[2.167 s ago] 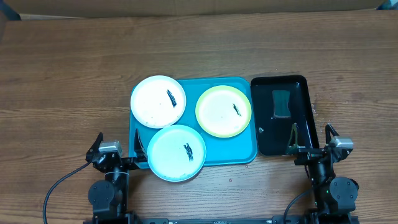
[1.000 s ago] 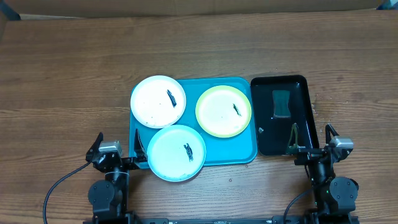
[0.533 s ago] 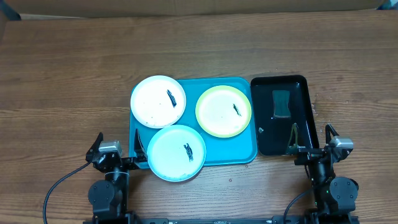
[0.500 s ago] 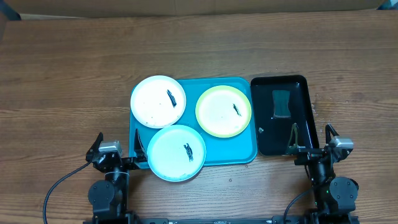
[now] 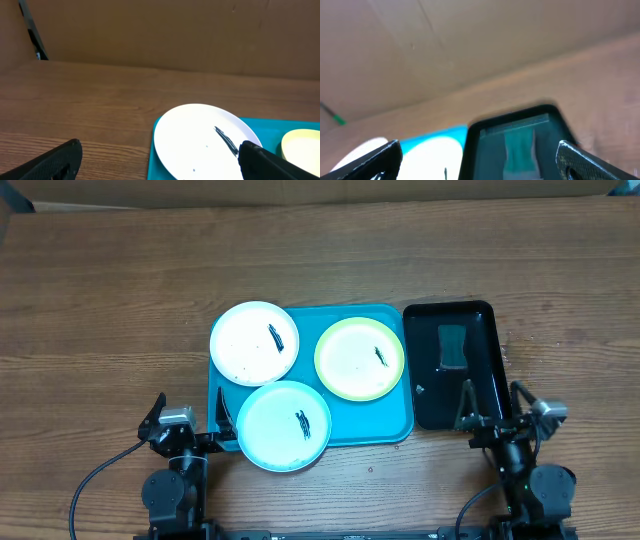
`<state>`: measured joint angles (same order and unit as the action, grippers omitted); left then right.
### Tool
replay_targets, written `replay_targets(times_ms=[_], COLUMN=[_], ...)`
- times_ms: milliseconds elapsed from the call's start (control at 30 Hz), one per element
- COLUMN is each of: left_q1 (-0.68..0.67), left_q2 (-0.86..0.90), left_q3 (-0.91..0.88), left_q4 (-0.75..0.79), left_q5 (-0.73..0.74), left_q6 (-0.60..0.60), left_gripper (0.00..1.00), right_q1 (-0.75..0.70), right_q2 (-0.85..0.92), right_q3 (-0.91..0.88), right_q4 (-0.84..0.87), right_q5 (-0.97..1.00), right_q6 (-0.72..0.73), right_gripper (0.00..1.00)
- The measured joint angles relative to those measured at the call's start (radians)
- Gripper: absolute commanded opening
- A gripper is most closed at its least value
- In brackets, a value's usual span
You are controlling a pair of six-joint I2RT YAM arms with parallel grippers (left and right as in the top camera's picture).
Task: Clean dirty plates on tray and stack at the side
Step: 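Reach the right gripper into the black tray toward the green sponge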
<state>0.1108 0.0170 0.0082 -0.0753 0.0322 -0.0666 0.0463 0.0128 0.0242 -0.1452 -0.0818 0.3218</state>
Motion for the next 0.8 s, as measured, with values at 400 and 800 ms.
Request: replay_targets(times_ms=[400, 800], left_q1=[0.000, 0.000], left_q2=[0.000, 0.000], left_q3=[0.000, 0.000], left_q4=[0.000, 0.000], left_q5=[-0.008, -0.008], left_q6=[0.000, 0.000], left_gripper=[1.00, 1.00], right_q1=[0.000, 0.000], right_q2=[0.477, 1.441], right_q3=[0.623, 1.570], right_q4=[-0.449, -1.200], right_q5=[-0.039, -0.045], right_q6=[-0.005, -0.074], right_gripper=[1.00, 0.84])
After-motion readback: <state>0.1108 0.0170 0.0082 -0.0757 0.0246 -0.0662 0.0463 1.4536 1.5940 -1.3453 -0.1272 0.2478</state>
